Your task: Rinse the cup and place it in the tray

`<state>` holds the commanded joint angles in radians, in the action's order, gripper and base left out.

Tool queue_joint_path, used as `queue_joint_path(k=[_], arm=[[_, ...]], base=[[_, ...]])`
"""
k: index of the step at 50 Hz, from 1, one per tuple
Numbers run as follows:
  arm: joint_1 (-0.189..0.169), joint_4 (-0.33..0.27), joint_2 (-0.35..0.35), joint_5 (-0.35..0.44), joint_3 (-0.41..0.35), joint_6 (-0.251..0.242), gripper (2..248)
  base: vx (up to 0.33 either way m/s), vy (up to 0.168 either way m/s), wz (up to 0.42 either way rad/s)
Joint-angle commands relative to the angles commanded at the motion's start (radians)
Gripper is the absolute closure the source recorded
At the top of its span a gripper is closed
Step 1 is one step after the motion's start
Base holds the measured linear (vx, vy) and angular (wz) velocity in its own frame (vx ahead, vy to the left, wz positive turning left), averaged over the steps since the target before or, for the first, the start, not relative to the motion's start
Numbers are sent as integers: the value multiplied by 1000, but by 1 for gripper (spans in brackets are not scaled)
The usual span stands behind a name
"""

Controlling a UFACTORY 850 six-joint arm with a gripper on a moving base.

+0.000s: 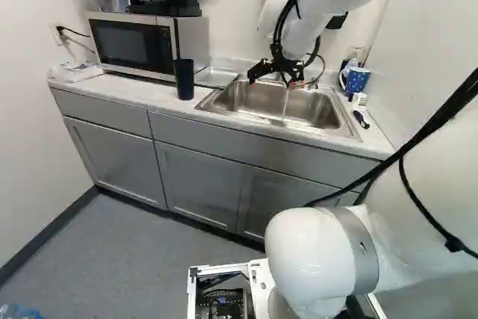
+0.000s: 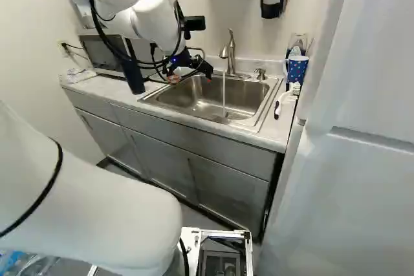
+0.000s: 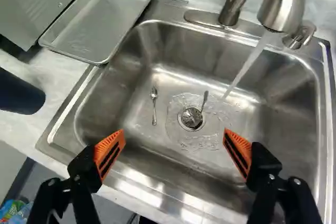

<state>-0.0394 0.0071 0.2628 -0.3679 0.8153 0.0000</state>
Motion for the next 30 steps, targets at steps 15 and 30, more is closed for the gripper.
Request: queue_joint_path(k=[15, 30], arm=[[58, 0, -14, 0, 12, 0, 3], [115, 0, -31, 0, 27, 0, 3]], base=[[0, 0, 0], [0, 0, 0]])
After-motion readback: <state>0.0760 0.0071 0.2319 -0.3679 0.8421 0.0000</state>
